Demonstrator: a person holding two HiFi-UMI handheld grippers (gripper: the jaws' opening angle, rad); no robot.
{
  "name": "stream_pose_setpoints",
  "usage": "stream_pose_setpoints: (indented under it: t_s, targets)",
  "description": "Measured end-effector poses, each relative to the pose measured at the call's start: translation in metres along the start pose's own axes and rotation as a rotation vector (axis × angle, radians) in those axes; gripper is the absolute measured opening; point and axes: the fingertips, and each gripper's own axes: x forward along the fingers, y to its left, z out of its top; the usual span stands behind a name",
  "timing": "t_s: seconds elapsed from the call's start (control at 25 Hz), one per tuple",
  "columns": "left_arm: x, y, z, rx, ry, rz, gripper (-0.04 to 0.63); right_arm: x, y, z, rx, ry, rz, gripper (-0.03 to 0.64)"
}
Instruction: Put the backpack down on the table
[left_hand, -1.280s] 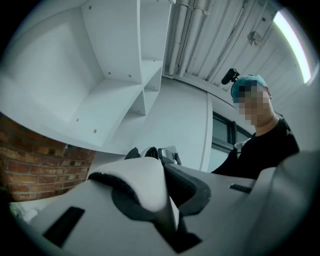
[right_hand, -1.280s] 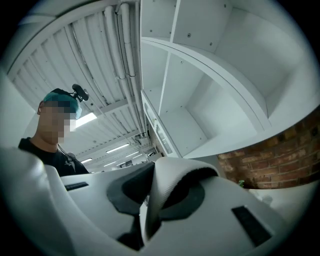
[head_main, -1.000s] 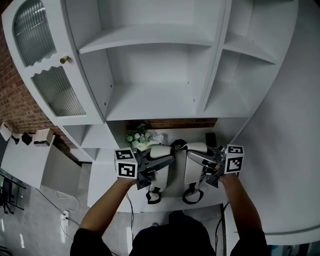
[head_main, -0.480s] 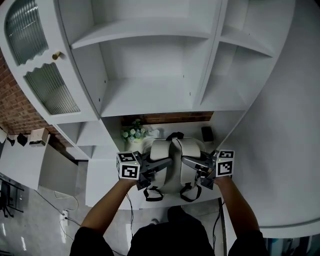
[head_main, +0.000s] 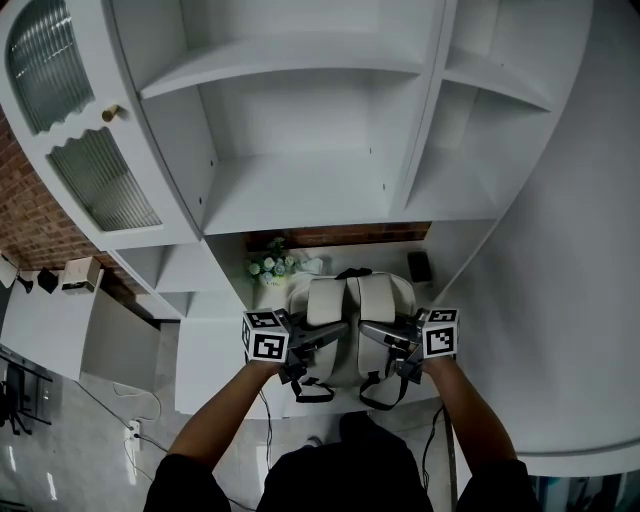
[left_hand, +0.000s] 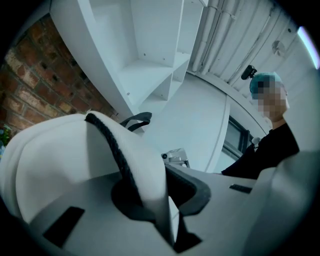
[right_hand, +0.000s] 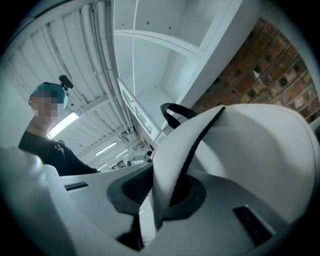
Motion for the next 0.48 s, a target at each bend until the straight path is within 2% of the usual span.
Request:
stream_pose_setpoints:
  t_s: [0.28, 0.48]
  targets:
    - [0.003, 0.016, -0.018, -0.036, 0.01, 0.018, 0.064, 0.004, -0.018, -0.014, 0.03, 0.003, -0.017, 0.057]
    - [0.006, 0.033, -0.032, -0.046, 0.017, 0.064, 0.064, 0.007, -0.031, -0.026, 0.057, 0.021, -0.033, 0.057]
